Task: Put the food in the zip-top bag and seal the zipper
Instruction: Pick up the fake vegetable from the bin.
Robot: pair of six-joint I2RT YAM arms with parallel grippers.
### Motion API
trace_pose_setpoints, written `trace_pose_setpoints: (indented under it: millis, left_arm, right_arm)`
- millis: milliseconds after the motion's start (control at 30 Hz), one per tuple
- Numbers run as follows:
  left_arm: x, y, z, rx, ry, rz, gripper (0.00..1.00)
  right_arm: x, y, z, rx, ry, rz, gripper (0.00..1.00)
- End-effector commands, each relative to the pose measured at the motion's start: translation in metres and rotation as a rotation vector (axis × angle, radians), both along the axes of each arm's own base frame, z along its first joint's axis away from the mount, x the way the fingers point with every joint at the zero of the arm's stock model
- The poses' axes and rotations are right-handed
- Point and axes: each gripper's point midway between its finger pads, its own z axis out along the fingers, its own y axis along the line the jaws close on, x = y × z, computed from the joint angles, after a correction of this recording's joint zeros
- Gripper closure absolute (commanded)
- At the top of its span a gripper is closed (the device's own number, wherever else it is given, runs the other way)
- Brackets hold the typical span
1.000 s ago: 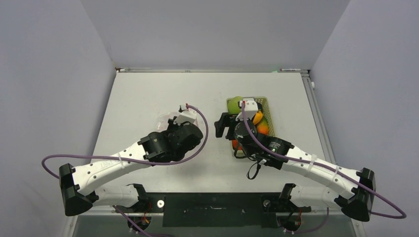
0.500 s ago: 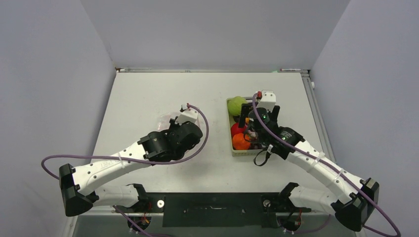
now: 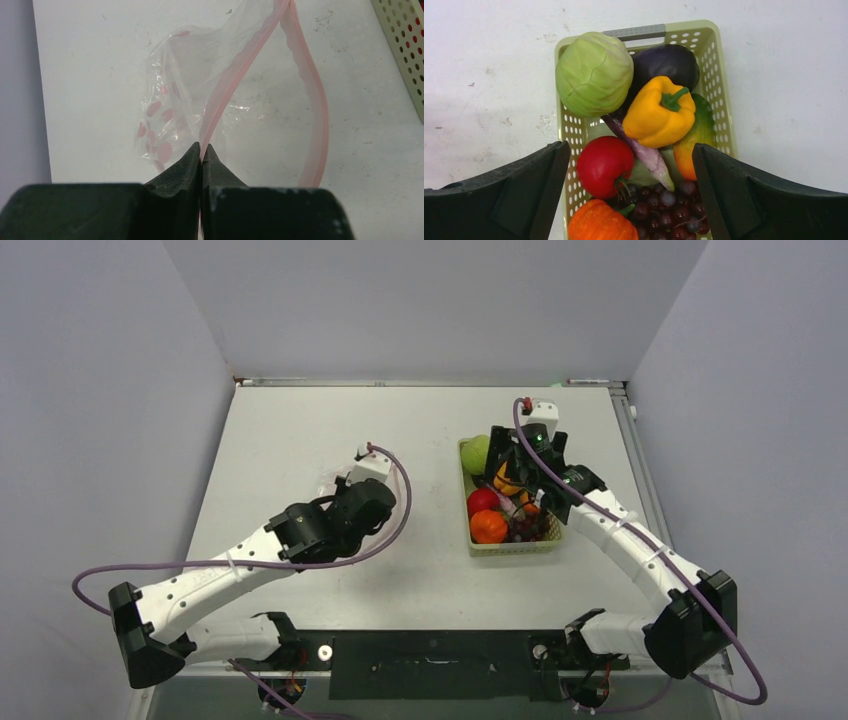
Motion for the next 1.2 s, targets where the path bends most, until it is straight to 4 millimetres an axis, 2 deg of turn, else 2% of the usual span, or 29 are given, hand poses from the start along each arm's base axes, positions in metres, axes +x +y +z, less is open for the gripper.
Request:
trace_pose_setpoints:
  millis: [0,67,200,367,700,900,1167]
  left_arm:
    - [0.004,-0.003,0.013,-0.090,-0.043,-0.009,1.00]
    - [0.004,0.000,0.010,-0.093,-0.036,-0.003,1.00]
    - [0.001,0.004,0.003,-0.100,-0.027,-0.006,1.00]
    - [0.001,0.010,0.007,-0.107,-0.048,0.000,1.00]
    - [0.000,0.012,0.005,-0.113,-0.039,-0.005,1.00]
    - [0.001,0.013,0.004,-0.112,-0.035,-0.004,1.00]
    - [0.001,0.013,0.004,-0.116,-0.036,-0.005,1.00]
  right_arm:
    - [0.025,0.022,0.027,0.062,-0.064,0.066,0.04]
    - [0.033,0.023,0.022,0.051,-0.047,0.065,0.10]
    - [0.047,0.028,0.015,0.052,-0.035,0.077,0.10]
    - [0.065,0.034,0.007,0.051,-0.023,0.092,0.10]
    - [0.095,0.043,-0.025,0.009,0.033,0.102,0.10]
    - [0.104,0.049,-0.043,-0.005,0.070,0.103,0.10]
    - [0.104,0.041,-0.069,-0.046,0.118,0.061,0.08]
